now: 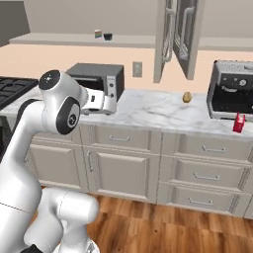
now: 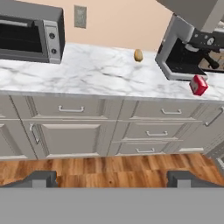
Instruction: Pick the yogurt and boxed food from the counter and place them in the cabinets closest to them.
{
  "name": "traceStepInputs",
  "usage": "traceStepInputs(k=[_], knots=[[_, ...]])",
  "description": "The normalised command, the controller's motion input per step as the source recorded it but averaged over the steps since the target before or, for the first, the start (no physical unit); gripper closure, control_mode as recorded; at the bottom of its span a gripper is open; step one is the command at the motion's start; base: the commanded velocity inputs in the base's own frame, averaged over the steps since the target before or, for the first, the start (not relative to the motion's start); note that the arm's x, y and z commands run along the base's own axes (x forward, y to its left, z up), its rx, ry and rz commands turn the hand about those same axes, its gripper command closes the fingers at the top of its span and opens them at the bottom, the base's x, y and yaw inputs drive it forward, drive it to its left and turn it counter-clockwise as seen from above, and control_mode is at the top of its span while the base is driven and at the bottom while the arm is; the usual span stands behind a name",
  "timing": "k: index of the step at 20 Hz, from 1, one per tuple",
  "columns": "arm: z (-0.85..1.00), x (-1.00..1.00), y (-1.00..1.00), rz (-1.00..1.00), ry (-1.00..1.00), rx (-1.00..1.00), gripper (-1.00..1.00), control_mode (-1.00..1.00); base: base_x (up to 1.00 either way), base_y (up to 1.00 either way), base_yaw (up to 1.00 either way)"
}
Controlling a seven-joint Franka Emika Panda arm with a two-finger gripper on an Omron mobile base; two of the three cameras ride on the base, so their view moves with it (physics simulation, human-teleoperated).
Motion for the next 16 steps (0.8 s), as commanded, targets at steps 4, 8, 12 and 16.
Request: traceStepInputs(k=[4,8,12,16], knots=[[0.0,0.0,0.0,0.0,0.0,0.0,-1.0,1.0,-0.04,-0.52,0.0],[0.0,0.0,0.0,0.0,0.0,0.0,-1.0,1.0,-0.05,-0.52,0.0],[0.0,0.0,0.0,0.0,0.0,0.0,-1.0,1.0,-0.05,-0.51,0.0],[0.0,0.0,0.0,0.0,0.0,0.0,-1.0,1.0,-0.04,-0.52,0.0]])
